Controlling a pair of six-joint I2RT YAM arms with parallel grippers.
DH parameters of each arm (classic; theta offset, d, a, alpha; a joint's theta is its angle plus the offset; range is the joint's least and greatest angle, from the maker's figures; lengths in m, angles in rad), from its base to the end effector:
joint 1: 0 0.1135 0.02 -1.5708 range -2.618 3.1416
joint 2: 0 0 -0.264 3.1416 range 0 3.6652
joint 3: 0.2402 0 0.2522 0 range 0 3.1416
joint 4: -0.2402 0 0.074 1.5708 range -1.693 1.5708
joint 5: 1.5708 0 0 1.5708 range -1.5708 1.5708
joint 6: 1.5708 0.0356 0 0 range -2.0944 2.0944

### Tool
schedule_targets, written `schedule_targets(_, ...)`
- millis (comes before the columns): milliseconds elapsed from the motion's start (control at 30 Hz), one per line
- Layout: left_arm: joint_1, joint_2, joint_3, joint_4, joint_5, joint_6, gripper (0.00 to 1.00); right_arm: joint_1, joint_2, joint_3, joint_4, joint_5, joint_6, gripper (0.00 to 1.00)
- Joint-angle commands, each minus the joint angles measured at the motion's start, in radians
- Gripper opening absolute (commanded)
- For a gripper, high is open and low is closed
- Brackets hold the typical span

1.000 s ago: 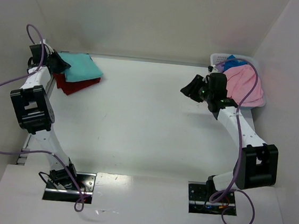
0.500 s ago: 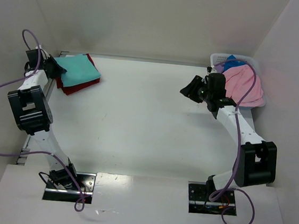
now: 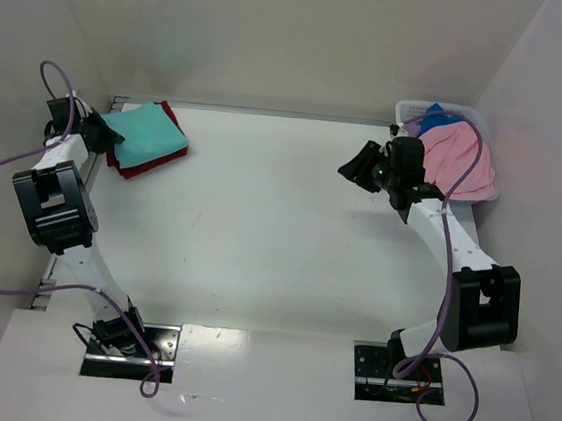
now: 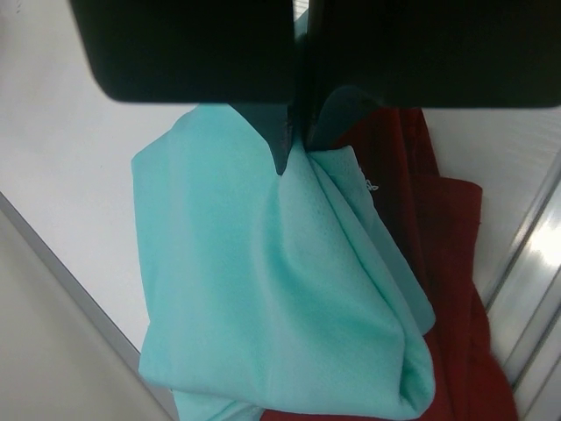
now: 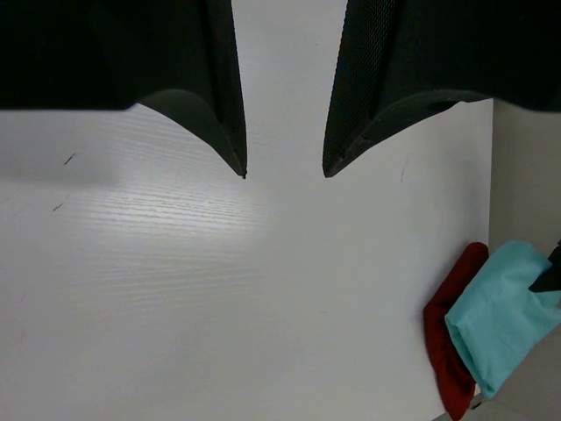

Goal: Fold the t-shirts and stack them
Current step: Put the neatly folded tshirt into the corner of the board with the left arm

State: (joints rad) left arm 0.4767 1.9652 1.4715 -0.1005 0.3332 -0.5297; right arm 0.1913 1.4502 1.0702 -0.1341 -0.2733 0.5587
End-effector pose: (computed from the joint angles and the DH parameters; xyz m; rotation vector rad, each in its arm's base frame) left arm 0.4094 0.1983 0.2337 -0.8665 1.9716 -0.3908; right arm 0.3244 0.0726 0.2872 0.2224 2.1383 0.7323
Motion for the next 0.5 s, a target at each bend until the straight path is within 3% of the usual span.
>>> schedule_targets(0,0.034,-0.034,0.015,0.033,0.020,0.005,0.00,-0.006,0.003,0.010,0.047,-0.003,0.004,0.46)
schedule_targets(467,0.045,0.047,0.052,0.042,0.072,-0.004,0.00,0.004,0.012,0.010,0.047,0.006,0.004,0.46)
